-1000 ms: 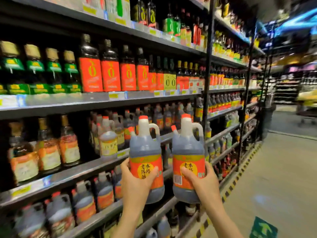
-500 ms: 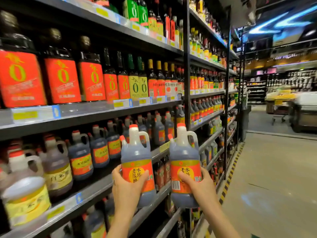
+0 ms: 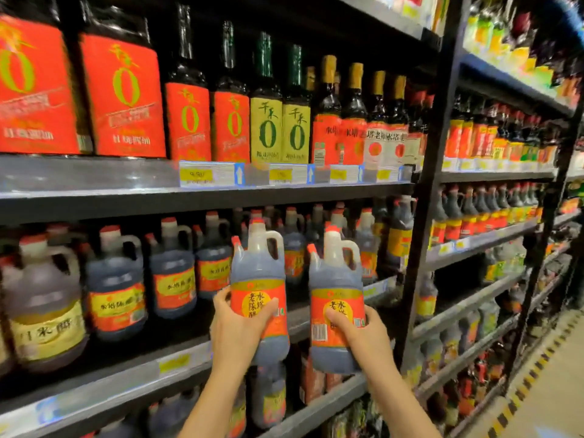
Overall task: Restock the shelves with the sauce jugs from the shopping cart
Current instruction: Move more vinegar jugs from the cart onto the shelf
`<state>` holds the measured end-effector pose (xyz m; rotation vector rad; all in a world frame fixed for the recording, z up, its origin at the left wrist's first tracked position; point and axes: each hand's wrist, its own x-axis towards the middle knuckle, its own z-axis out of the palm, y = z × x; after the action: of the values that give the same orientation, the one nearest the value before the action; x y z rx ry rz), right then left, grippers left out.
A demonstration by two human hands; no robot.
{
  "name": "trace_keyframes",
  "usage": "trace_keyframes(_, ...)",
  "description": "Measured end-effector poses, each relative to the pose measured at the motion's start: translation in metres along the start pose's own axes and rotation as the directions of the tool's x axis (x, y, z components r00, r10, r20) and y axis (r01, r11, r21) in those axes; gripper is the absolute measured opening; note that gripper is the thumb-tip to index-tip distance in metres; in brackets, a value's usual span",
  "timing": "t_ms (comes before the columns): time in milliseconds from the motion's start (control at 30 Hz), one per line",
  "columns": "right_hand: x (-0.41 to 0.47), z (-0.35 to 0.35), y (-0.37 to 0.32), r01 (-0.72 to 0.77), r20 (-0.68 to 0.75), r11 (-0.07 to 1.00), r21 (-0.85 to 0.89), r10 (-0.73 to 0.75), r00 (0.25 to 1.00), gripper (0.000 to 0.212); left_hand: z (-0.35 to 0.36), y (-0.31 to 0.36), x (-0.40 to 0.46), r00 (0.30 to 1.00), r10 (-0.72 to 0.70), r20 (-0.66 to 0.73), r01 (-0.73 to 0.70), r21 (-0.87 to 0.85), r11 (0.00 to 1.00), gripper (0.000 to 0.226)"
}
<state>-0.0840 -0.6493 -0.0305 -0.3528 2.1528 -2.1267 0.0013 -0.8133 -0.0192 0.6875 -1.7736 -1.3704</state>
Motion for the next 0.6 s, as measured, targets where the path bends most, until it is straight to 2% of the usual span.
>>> trace_keyframes(167,0.076,0.006,-0.004,0.037,0.116,0.999,-0.018,-0.035,0.993,0.04,0.033,0.0,0.04,0.995,-0.042,-0.092,0.048,0.061,0.997,0.083)
trace_keyframes(300,0.124,0.018,-0.003,0.058,0.19,0.998,-0.019,-0.053,0.98,0.043,0.047,-0.007,0.067,0.986,-0.069,-0.149,0.083,0.09,0.993,0.067)
trace_keyframes(467,0.168,0.042,0.004,0.076,0.241,0.997,-0.032,-0.066,0.968,0.054,0.059,-0.019,0.099,0.984,-0.083,-0.16,0.101,0.106,0.989,0.092)
trace_keyframes(600,0.191,0.061,0.015,0.1,0.249,0.995,-0.027,-0.09,0.964,0.065,0.067,-0.031,0.123,0.982,-0.045,-0.186,0.073,0.144,0.987,0.087)
